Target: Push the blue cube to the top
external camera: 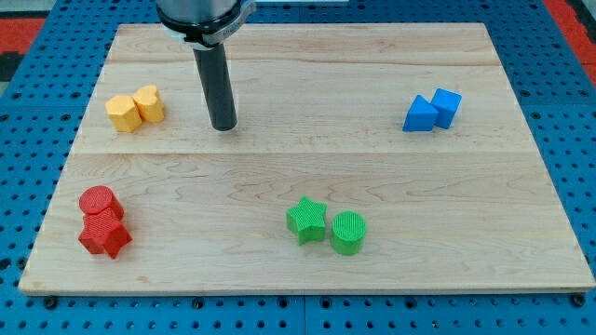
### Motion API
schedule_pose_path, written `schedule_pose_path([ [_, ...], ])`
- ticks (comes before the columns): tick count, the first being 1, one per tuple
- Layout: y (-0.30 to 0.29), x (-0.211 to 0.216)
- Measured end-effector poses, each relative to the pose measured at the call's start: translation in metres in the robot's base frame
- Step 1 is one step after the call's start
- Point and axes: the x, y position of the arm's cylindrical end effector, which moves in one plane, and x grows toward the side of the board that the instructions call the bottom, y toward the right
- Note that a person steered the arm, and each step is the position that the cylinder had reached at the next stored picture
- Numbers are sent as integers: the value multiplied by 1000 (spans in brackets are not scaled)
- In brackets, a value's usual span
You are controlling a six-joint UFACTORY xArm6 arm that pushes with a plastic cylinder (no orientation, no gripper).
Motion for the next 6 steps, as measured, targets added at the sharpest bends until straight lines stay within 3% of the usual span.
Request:
schedule_pose_path([
  [2,3,0],
  [4,95,0],
  [5,158,40],
  [6,257,24],
])
